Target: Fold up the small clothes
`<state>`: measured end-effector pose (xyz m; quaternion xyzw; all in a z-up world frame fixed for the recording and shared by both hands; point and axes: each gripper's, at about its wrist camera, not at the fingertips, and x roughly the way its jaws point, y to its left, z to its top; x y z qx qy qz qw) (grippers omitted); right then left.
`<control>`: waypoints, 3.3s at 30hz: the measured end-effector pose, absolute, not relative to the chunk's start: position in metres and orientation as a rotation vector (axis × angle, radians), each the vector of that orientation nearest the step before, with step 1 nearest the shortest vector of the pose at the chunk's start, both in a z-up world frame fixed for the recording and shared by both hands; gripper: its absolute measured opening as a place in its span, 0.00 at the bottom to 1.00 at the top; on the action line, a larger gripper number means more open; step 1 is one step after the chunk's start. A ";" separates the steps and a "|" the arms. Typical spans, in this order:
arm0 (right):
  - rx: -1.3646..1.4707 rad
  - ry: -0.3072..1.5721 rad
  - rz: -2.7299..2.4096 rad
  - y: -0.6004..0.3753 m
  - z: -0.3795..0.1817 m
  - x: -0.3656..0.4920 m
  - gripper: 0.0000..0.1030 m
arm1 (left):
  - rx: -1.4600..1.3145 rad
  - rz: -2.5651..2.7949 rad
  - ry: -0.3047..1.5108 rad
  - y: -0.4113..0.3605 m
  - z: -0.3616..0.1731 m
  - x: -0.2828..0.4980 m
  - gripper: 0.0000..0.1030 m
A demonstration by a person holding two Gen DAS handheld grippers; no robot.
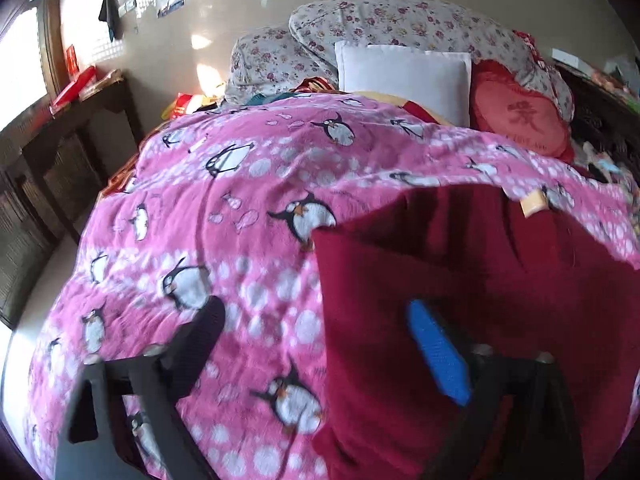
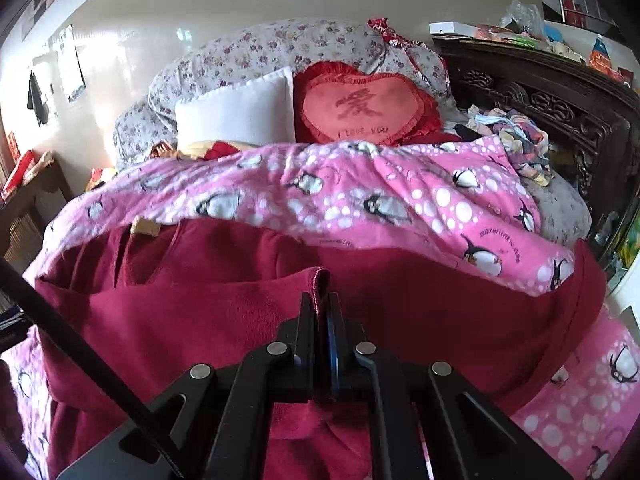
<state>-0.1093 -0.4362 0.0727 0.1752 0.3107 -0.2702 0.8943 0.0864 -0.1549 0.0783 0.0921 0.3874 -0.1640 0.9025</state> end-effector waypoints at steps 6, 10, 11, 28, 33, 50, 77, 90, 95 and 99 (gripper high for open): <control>0.379 0.613 -0.566 -0.441 0.080 -0.108 0.06 | 0.219 -0.298 0.811 -0.165 0.076 0.130 0.00; 0.343 0.741 -0.602 -0.447 0.046 -0.086 0.19 | 0.171 -0.265 0.869 -0.151 0.069 0.146 0.00; 0.346 0.754 -0.605 -0.448 0.044 -0.088 0.27 | 0.152 -0.282 0.876 -0.144 0.069 0.141 0.00; 0.334 0.705 -0.461 -0.400 0.062 -0.115 0.37 | 0.238 -0.404 0.900 -0.151 0.043 0.040 0.77; 0.393 0.724 -0.449 -0.411 0.042 -0.121 0.39 | 0.148 -0.393 0.972 -0.139 0.024 0.052 0.81; 0.791 0.607 -0.831 -0.556 0.048 -0.287 0.75 | 0.206 -0.536 0.893 -0.180 0.074 -0.018 0.81; 0.779 0.682 -0.906 -0.585 0.030 -0.269 0.85 | 0.263 -0.426 0.872 -0.216 0.054 -0.010 0.81; 0.803 0.503 -0.778 -0.582 0.052 -0.268 0.14 | 0.218 -0.400 0.892 -0.186 0.068 0.005 0.81; 0.570 0.382 -0.564 -0.514 0.145 -0.227 0.14 | 0.113 -0.371 0.859 -0.143 0.095 0.015 0.81; 0.376 0.430 -0.314 -0.425 0.178 -0.164 0.14 | 0.040 -0.330 0.839 -0.108 0.107 0.025 0.81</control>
